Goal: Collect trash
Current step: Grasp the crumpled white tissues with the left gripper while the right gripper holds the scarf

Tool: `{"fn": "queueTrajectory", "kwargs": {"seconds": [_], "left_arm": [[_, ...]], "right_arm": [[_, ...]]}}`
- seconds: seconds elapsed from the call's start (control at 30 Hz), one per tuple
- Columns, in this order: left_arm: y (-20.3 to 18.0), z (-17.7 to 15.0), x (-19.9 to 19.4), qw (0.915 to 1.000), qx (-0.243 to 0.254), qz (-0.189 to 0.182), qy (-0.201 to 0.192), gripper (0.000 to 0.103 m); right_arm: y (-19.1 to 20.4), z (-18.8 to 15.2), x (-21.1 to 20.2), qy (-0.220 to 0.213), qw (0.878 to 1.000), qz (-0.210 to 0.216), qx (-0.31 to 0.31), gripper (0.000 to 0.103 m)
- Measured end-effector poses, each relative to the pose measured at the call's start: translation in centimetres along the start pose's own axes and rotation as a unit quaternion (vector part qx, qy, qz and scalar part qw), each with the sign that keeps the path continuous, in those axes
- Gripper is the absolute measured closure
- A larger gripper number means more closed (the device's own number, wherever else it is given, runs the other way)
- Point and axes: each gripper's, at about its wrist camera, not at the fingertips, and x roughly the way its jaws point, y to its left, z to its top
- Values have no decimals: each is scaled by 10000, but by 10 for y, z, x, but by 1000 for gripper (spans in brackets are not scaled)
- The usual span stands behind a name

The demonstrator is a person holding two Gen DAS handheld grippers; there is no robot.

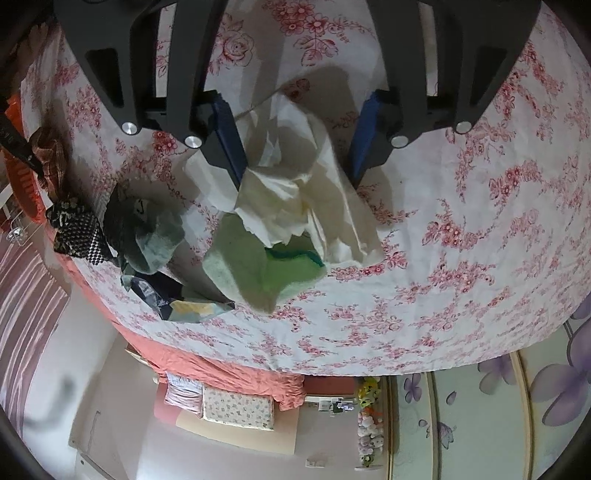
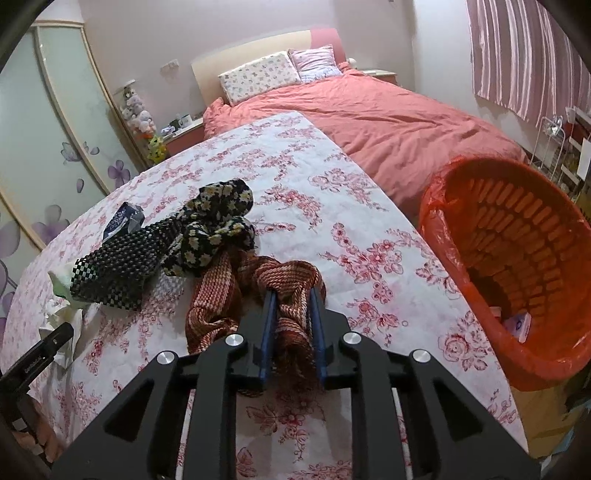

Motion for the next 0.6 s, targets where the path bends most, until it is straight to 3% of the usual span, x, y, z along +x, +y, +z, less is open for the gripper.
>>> {"fn": "queueTrajectory", "kwargs": {"seconds": [0.6], "left_arm": [[6, -1, -3, 9995, -231, -231, -46, 51]], "right_arm": [[-8, -1, 1, 69, 9997, 116, 197, 84]]}}
